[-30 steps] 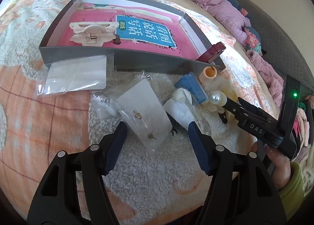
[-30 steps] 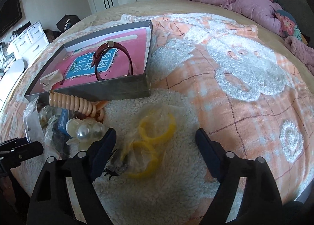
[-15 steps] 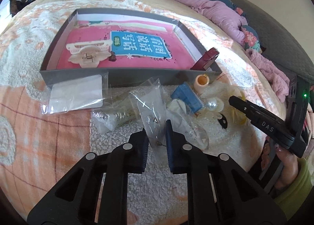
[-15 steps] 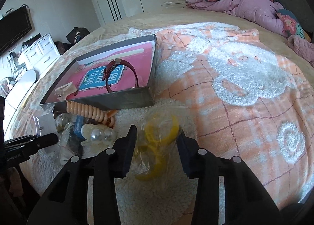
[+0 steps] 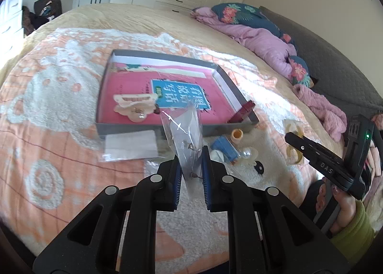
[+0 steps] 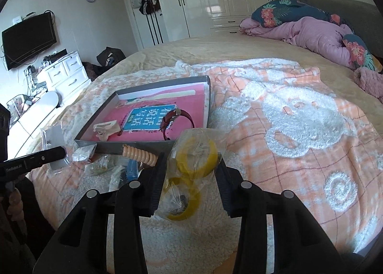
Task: Organize jewelry
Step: 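Carry the yellow bangle bag into the box with the right gripper while the left carries the earring bag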
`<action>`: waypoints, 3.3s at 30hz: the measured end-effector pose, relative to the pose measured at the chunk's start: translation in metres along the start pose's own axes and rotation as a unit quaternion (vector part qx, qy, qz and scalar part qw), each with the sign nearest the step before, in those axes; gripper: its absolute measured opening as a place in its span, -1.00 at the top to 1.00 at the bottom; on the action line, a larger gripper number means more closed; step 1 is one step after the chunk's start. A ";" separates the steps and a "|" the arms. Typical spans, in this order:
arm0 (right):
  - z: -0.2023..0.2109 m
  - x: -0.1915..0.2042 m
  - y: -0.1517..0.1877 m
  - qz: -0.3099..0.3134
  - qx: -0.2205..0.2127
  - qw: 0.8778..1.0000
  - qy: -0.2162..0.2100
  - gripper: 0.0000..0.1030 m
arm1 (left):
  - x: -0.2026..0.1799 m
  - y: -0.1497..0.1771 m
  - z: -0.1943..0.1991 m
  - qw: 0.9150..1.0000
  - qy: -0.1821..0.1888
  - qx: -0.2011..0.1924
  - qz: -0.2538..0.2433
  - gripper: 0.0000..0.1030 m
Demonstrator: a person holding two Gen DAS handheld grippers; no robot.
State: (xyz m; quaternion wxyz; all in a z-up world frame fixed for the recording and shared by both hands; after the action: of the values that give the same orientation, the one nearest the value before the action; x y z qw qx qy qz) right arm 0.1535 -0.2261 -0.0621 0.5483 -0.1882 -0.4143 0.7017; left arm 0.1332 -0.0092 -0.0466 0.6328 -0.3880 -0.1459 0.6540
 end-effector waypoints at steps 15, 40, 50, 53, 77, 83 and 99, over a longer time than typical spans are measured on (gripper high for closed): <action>-0.007 0.021 -0.033 0.021 -0.020 0.999 -0.022 0.25 | 0.039 -0.034 0.013 0.998 -0.033 -0.035 0.030 0.84; -0.090 0.016 -0.057 0.027 0.013 0.999 -0.026 0.25 | 0.025 -0.074 -0.062 0.999 -0.031 0.001 -0.008 0.84; -0.118 0.021 -0.065 0.036 0.017 0.999 -0.032 0.25 | 0.025 -0.073 -0.094 0.999 -0.027 0.025 -0.010 0.84; -0.125 0.020 -0.066 0.037 0.020 0.999 -0.034 0.25 | 0.025 -0.072 -0.102 0.999 -0.026 0.034 -0.014 0.84; -0.147 0.017 -0.060 0.031 0.042 0.998 -0.039 0.04 | 0.018 -0.053 -0.132 0.996 0.000 0.081 -0.035 0.83; -0.136 0.018 -0.062 0.026 0.030 0.998 -0.044 -0.16 | 0.018 -0.053 -0.132 0.996 -0.001 0.080 -0.036 0.83; -0.096 0.006 -0.065 0.011 -0.007 0.999 -0.029 -0.70 | 0.019 -0.056 -0.126 0.997 -0.006 0.075 -0.033 0.32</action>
State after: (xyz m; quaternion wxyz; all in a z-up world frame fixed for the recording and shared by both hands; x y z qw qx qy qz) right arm 0.2602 -0.1805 -0.0662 0.5269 -0.1764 -0.4330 0.7098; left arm 0.2621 -0.0202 -0.0973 0.6802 -0.3309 -0.1124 0.6443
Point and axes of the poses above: each gripper's, at about its wrist camera, not at the fingertips, and z roughly against the way its jaws point, x to its left, y to its underside, the point moved 6 cm from there along -z, roughly the way its jaws point
